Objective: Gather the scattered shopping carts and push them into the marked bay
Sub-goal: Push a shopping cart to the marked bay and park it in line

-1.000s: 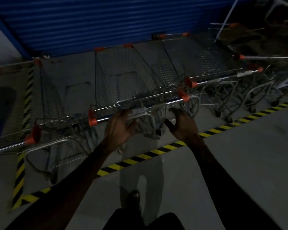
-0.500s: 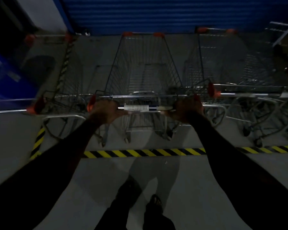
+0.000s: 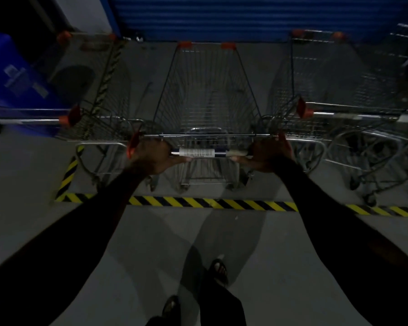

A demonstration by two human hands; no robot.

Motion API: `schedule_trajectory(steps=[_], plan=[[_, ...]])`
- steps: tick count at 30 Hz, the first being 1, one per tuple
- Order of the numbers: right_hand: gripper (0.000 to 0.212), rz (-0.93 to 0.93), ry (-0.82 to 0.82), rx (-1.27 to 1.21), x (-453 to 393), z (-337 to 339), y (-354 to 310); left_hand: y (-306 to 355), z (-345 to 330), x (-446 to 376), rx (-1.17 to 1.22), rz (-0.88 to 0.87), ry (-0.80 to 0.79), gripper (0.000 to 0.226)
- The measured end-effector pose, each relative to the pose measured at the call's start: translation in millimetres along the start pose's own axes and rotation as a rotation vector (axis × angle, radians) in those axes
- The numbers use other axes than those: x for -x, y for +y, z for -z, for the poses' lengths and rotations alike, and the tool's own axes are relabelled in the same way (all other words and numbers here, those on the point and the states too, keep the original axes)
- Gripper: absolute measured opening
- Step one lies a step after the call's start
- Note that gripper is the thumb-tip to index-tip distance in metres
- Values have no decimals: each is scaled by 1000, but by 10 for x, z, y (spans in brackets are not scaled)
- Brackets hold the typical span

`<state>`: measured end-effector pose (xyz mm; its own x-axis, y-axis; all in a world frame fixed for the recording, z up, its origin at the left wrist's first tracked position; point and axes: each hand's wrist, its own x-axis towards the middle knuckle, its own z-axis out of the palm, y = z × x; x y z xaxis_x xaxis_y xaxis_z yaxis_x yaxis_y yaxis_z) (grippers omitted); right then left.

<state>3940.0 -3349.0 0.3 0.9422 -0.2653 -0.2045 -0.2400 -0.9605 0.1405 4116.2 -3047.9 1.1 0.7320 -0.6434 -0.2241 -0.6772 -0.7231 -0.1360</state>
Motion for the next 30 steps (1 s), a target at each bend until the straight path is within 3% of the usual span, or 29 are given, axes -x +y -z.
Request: schedule_trajectory(steps=[5, 9, 15, 19, 24, 30], plan=[[86, -25, -14, -87, 453, -33, -465, -141, -125, 566, 45, -24, -4, 99], [111, -67, -30, -84, 835, -105, -917, -389, -329, 1088, 64, -65, 38, 108], [123, -83, -62, -68, 1512, -121, -1560, -557, -424, 1985, 105, -45, -23, 89], [104, -106, -57, -21, 1876, -94, -1923, -705, -583, 2396, 106, -17, -52, 82], [120, -77, -32, -4, 2089, -23, -2200, -887, -747, 2614, 66, 43, -84, 101], [103, -42, -36, -27, 1707, -218, -2114, -1016, -680, 2328, 107, 26, -135, 98]])
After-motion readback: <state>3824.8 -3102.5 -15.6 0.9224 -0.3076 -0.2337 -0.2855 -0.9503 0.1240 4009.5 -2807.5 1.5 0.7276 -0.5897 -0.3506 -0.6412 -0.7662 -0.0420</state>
